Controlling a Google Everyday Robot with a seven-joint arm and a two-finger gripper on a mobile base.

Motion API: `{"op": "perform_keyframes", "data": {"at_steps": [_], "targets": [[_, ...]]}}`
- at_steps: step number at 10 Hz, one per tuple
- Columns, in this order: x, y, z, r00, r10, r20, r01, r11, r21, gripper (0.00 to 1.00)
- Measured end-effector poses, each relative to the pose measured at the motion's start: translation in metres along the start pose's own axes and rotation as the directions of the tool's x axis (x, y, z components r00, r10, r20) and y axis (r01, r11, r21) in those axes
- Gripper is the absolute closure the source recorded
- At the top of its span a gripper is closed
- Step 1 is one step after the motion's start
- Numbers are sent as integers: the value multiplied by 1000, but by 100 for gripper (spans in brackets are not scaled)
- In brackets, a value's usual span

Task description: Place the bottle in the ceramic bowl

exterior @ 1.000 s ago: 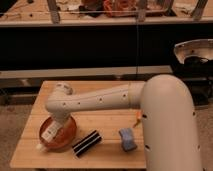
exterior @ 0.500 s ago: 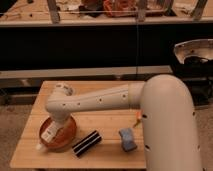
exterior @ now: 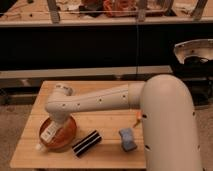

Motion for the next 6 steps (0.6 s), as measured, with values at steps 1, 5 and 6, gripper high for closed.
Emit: {"op": "perform_keyframes", "data": {"at_steps": [1,5,6], "targets": [[0,0,0,1000,-2,0,2,1000,2,45],[-2,-2,0,1000,-8,0,8,1000,8,26],[-2,-2,-1,1000,-11,0,11,1000,9,27]]}}
